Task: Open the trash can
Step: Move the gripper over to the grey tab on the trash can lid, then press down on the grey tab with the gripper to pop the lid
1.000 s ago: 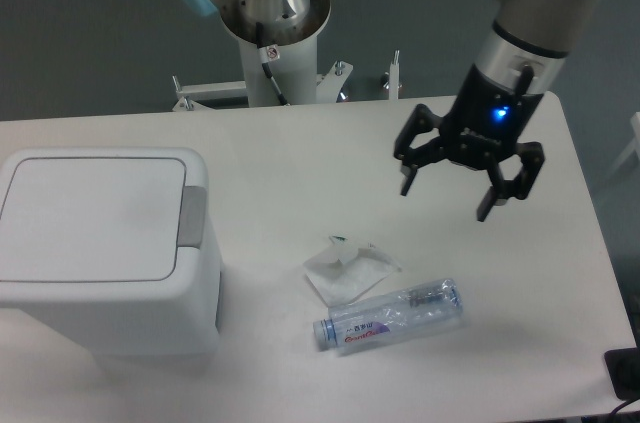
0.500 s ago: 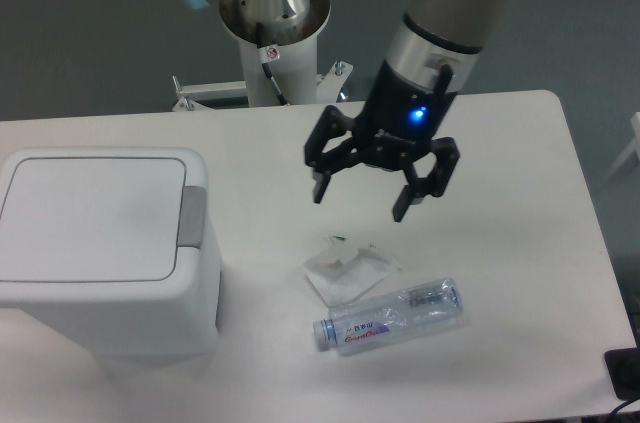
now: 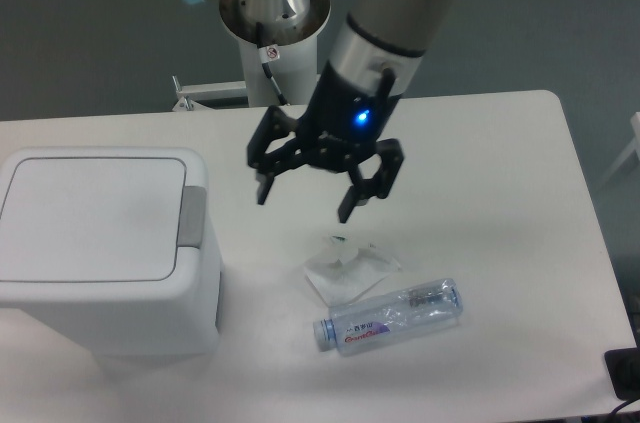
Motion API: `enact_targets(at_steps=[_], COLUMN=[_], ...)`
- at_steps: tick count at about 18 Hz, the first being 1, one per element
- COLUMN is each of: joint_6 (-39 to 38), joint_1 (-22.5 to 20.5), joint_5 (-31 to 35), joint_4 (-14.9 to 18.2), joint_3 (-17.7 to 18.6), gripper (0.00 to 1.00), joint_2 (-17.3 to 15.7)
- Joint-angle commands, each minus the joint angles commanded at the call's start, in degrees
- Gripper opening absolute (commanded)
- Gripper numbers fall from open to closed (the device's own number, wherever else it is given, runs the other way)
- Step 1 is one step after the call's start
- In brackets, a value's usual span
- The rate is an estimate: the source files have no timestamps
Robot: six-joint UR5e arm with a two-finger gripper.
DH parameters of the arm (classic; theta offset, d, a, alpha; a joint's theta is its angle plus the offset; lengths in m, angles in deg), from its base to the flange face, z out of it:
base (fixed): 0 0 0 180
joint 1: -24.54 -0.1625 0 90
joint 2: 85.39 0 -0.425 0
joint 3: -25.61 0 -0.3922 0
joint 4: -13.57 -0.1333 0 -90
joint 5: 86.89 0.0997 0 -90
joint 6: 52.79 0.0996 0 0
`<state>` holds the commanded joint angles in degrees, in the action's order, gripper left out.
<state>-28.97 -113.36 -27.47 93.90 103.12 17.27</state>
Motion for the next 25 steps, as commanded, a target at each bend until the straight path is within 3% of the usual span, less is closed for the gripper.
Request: enact_targets(at_steps=[6,25], joint_6=[-0.09,-0.09], joint_1=[0.27,3.08], joint_5=[0.18,1.32], joint_4=[-3.6,-3.87], joint_3=[1.85,3.26], gripper=[1.0,1.0], joint_2=[0.26,1.05])
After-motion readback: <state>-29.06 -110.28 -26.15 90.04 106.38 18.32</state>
